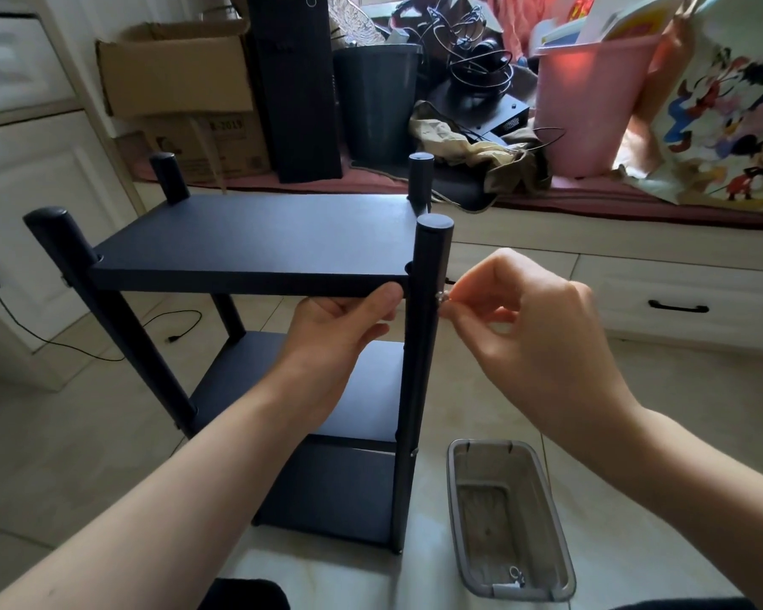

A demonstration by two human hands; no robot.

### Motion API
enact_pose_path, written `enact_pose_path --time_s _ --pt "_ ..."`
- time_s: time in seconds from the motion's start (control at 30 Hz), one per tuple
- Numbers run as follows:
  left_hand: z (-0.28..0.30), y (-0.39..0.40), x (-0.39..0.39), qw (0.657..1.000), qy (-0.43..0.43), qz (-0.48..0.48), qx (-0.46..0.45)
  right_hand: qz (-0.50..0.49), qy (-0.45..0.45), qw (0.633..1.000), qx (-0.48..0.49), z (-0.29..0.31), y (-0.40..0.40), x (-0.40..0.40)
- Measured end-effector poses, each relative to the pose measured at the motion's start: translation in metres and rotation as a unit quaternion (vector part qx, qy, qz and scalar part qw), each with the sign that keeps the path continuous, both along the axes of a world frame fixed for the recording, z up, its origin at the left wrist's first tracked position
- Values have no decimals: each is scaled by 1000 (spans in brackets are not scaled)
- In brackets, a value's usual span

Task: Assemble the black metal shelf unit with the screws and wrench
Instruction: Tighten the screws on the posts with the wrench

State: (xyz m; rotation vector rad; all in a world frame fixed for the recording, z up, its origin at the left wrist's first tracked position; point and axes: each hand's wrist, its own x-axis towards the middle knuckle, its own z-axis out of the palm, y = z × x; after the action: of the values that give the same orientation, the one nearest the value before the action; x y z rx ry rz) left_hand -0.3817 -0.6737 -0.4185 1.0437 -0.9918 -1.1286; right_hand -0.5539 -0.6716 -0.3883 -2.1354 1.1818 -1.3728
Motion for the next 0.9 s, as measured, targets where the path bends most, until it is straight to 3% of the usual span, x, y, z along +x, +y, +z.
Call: enact_pose_path --time_s 0.9 --pt "0 2 -4 1000 7 -15 -26 6 26 1000 13 -3 -6 2"
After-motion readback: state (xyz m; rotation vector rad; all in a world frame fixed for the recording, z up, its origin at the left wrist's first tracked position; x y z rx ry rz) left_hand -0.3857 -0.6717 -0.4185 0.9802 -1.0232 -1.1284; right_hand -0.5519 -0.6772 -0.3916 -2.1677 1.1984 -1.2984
